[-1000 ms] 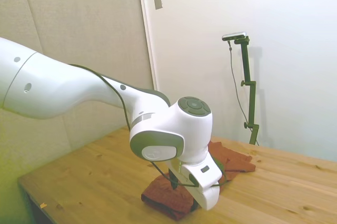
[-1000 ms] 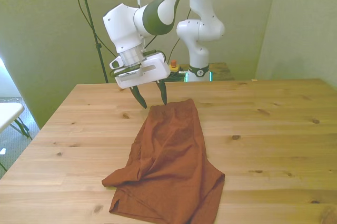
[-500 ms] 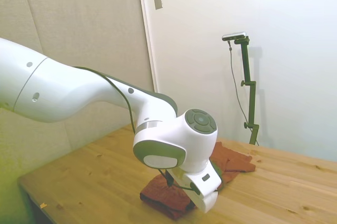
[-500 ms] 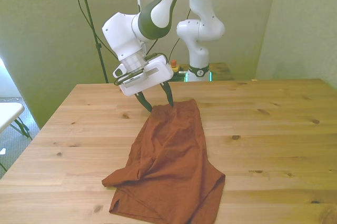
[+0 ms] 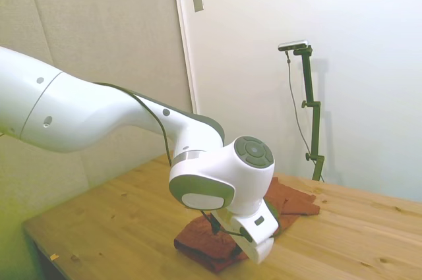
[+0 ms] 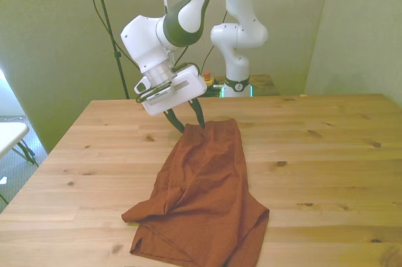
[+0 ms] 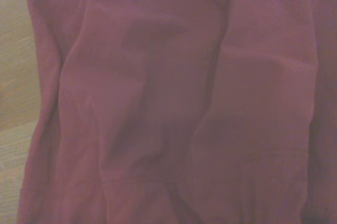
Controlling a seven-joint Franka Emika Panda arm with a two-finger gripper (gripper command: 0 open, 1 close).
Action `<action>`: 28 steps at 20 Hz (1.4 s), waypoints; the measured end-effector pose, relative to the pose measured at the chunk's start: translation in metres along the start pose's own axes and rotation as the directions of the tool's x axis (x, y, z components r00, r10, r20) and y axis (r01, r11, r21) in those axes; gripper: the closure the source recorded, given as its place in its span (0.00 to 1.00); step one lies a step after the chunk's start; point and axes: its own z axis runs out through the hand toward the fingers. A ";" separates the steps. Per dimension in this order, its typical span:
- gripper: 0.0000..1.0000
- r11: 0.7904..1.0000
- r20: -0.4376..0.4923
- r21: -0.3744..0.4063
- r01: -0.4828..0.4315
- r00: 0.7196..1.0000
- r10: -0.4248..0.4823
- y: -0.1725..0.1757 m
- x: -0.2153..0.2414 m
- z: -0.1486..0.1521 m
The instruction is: Unfold the shorts
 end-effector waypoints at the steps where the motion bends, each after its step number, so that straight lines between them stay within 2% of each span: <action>1: 1.00 1.000 0.000 0.000 0.000 1.000 0.000 0.000 0.000 0.000; 13: 1.00 1.000 0.000 0.004 0.000 1.000 0.000 -0.001 0.003 -0.005; 19: 1.00 0.999 0.016 0.028 0.038 0.999 -0.038 -0.018 -0.010 -0.027; 24: 1.00 0.993 0.025 0.040 0.115 0.993 -0.116 -0.065 -0.045 -0.031; 28: 1.00 0.970 0.052 0.024 0.242 0.969 -0.243 -0.129 -0.099 -0.016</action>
